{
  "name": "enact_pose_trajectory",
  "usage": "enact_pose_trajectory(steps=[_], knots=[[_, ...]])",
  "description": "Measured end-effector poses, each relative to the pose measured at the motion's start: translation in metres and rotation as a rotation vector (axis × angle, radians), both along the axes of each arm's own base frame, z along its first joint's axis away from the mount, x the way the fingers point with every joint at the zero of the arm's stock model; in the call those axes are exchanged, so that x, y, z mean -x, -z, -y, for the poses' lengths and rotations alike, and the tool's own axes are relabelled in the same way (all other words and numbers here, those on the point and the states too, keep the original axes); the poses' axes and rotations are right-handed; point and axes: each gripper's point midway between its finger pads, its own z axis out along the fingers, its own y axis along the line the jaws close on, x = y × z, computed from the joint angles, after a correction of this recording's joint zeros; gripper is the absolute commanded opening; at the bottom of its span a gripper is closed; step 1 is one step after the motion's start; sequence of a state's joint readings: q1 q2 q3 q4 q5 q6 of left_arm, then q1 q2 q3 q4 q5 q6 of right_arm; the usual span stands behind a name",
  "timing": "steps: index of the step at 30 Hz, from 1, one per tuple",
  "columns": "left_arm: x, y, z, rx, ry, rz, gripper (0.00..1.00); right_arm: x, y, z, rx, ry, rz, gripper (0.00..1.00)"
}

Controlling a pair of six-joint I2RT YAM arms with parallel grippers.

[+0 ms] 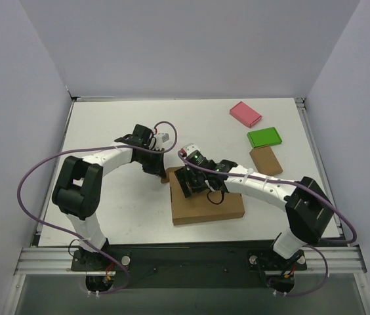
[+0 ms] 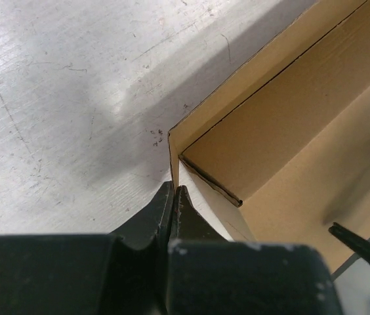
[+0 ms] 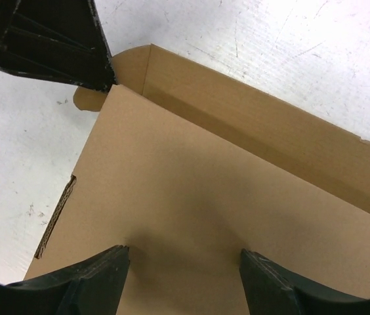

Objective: Fold the paper box

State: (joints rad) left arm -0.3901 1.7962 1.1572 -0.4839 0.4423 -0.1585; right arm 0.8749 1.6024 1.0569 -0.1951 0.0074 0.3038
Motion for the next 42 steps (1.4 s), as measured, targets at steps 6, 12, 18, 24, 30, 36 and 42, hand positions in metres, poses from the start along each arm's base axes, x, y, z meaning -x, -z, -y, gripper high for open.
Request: enact_pose_trajectory(steps=[6, 12, 18, 24, 30, 36, 42], knots=[[-0.003, -0.002, 0.000, 0.046, -0.016, -0.017, 0.00, 0.024, -0.017, -0.003, 0.026, -0.041, 0.037, 0.64], [-0.005, -0.004, -0.002, 0.060, -0.023, -0.021, 0.00, 0.048, -0.045, -0.021, -0.042, -0.087, 0.078, 0.49], [-0.004, -0.005, 0.000, 0.070, -0.018, -0.025, 0.00, 0.023, -0.051, -0.027, -0.025, -0.043, 0.134, 0.42], [-0.004, -0.006, 0.002, 0.081, -0.013, -0.027, 0.00, -0.006, -0.026, -0.026, -0.002, 0.021, 0.131, 0.39], [-0.003, -0.005, 0.000, 0.072, -0.017, -0.028, 0.00, -0.010, -0.002, -0.020, 0.027, 0.048, 0.106, 0.40], [-0.004, -0.005, 0.000, 0.074, -0.017, -0.024, 0.00, -0.009, -0.007, -0.016, 0.025, 0.062, 0.099, 0.61], [-0.008, -0.026, 0.003, 0.105, 0.013, 0.047, 0.00, -0.021, -0.061, 0.025, -0.035, 0.140, 0.105, 0.83]])
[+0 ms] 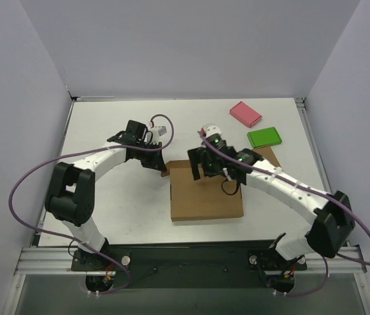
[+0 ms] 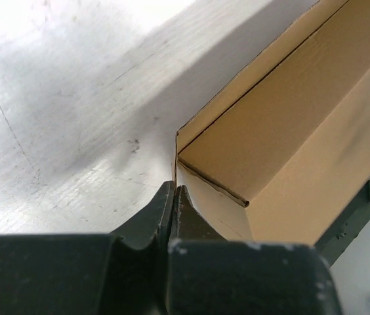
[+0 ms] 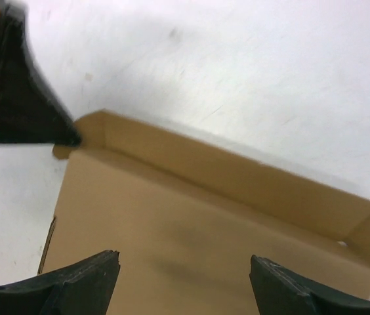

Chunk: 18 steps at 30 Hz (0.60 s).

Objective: Fold the paper box

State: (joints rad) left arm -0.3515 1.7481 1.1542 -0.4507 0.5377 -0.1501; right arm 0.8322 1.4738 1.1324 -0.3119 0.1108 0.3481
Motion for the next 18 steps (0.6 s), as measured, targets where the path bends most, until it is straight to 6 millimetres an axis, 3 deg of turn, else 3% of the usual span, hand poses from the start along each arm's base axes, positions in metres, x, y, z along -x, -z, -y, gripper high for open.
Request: enact_pose_trajectory(steps=[4, 7, 10, 18], knots=[[-0.005, -0.040, 0.006, 0.065, 0.032, 0.126, 0.00, -0.029, -0.066, 0.049, -0.119, 0.106, 0.094, 0.85], [-0.007, -0.069, 0.010, 0.108, 0.058, 0.221, 0.00, -0.044, -0.092, 0.092, -0.165, 0.191, 0.141, 0.86], [-0.008, -0.085, 0.012, 0.132, 0.076, 0.278, 0.00, -0.048, -0.093, 0.116, -0.160, 0.228, 0.134, 0.86], [-0.011, -0.091, 0.008, 0.131, 0.085, 0.316, 0.00, -0.029, -0.079, 0.134, -0.134, 0.221, 0.080, 0.86]])
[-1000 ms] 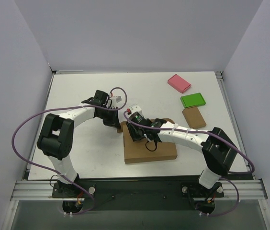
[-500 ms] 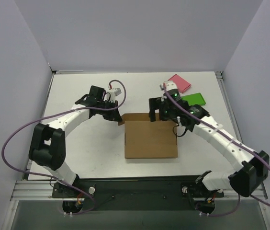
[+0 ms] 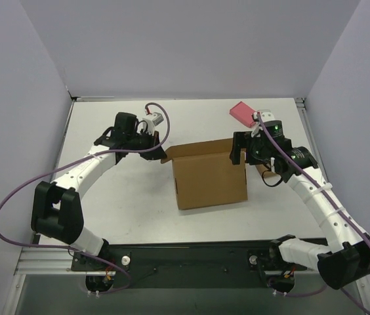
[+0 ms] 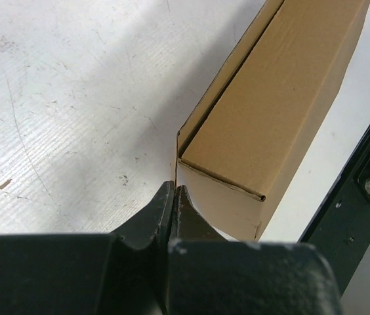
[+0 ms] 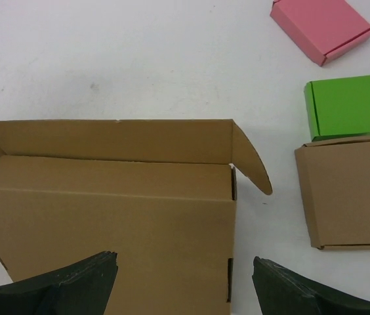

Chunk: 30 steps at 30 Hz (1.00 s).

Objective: Fold the paper box

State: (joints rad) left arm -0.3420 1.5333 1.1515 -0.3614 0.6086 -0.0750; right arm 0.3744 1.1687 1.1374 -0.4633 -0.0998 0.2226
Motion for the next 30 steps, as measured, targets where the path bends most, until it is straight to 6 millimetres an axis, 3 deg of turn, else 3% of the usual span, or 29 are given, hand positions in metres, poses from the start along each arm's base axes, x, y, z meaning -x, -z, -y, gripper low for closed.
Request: enact_pose_trajectory(steps=[5, 10, 14, 21, 30], knots=[[-0.002, -0.006, -0.002, -0.002, 0.028, 0.033, 0.00, 0.004, -0.006, 0.017, 0.030, 0.023, 0.048, 0.85], [-0.002, -0.022, 0.003, 0.018, 0.094, 0.096, 0.00, 0.002, 0.004, 0.025, 0.060, 0.035, 0.063, 0.75], [0.005, -0.032, 0.005, 0.033, 0.138, 0.133, 0.00, -0.001, 0.007, 0.027, 0.074, 0.027, 0.080, 0.75], [0.015, -0.055, 0.014, 0.085, 0.186, 0.193, 0.00, 0.003, -0.015, 0.035, 0.068, 0.038, 0.189, 0.75], [0.033, -0.059, 0.024, 0.099, 0.226, 0.211, 0.00, 0.028, -0.043, 0.049, 0.077, 0.026, 0.319, 0.71]])
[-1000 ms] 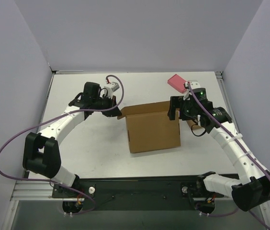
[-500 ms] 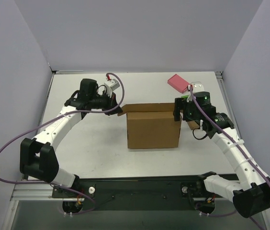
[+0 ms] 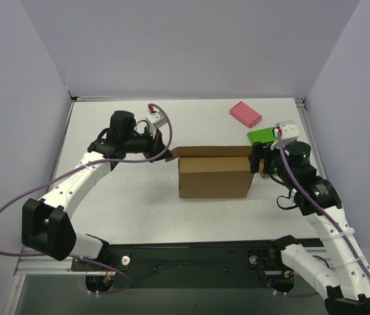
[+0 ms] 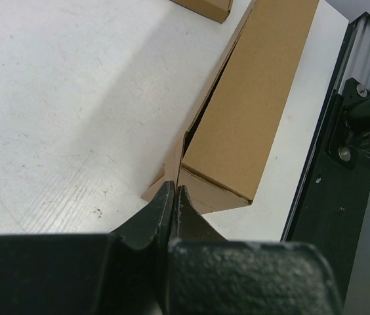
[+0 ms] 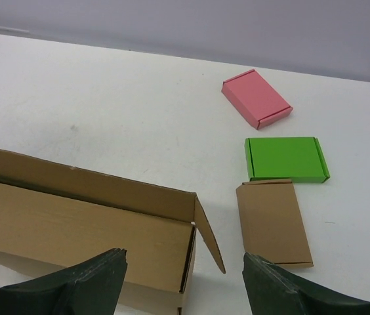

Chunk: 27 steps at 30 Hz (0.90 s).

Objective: Fold the paper box

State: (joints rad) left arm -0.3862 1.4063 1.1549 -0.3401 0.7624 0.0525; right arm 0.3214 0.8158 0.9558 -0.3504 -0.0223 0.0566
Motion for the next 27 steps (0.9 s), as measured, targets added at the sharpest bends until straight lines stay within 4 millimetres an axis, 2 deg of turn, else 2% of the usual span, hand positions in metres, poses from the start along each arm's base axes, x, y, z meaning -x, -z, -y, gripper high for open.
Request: enact_pose_trajectory(steps=[5, 11, 16, 27], knots=[[0.001, -0.001, -0.002, -0.002, -0.009, 0.013, 0.00, 0.003, 0.005, 0.002, 0.027, -0.010, -0.009, 0.70], [0.000, 0.001, 0.002, -0.011, -0.010, 0.041, 0.00, 0.005, 0.034, 0.007, 0.062, 0.001, -0.066, 0.63], [-0.001, 0.001, 0.005, -0.026, -0.019, 0.061, 0.00, -0.001, 0.047, 0.006, 0.075, 0.005, -0.096, 0.61], [-0.003, 0.000, 0.004, -0.037, -0.037, 0.073, 0.00, -0.006, 0.041, 0.011, 0.081, 0.041, -0.053, 0.54]])
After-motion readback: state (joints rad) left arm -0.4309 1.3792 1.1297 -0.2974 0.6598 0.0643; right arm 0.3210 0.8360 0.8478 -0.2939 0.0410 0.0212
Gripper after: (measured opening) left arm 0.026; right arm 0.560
